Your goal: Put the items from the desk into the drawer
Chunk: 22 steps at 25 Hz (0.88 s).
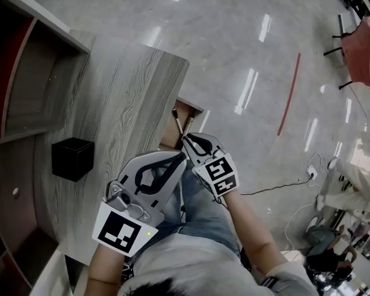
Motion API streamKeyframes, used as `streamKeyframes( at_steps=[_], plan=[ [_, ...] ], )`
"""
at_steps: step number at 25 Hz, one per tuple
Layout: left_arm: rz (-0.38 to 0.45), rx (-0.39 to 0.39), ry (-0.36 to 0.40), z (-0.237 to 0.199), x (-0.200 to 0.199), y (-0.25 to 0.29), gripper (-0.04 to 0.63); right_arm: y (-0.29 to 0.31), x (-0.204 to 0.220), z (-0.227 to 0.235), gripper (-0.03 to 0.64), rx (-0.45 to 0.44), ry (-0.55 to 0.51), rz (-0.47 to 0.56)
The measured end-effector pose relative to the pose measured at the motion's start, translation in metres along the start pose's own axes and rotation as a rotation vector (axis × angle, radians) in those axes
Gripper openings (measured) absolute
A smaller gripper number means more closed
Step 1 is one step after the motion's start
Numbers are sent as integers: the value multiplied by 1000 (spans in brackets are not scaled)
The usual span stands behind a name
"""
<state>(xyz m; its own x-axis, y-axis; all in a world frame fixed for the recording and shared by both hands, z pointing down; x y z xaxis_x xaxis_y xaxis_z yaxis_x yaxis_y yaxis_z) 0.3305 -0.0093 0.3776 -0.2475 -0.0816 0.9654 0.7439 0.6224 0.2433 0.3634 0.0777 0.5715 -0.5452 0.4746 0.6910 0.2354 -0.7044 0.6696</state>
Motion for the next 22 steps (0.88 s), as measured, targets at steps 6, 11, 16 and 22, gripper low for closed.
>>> streamKeyframes(
  at_steps=[6, 11, 16, 22],
  plan=[
    [2, -18, -12, -4, 2, -5, 11, 2, -1, -4, 56, -16, -4, -14],
    [6, -18, -8, -2, 2, -6, 11, 0, -5, -6, 55, -20, -3, 0],
    [7, -18, 4, 3, -2, -7, 11, -7, -12, -8, 55, -23, -7, 26],
    [22, -27, 25, 14, -12, -8, 11, -28, -25, -12, 11, -10, -17, 75]
  ],
)
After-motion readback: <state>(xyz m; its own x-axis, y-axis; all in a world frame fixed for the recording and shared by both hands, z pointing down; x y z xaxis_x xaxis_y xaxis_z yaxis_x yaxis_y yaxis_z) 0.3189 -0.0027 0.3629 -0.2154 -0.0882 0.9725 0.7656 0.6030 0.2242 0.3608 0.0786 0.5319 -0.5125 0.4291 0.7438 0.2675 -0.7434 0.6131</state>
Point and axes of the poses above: the fingertips, and each gripper's own axes: y forward along the fingers, z to its right, x out of its underside, the point moved 5 cm from there along -y, backward along the fingers, and after that the axes turned 2 degrees about y, right-handed, at the moved point
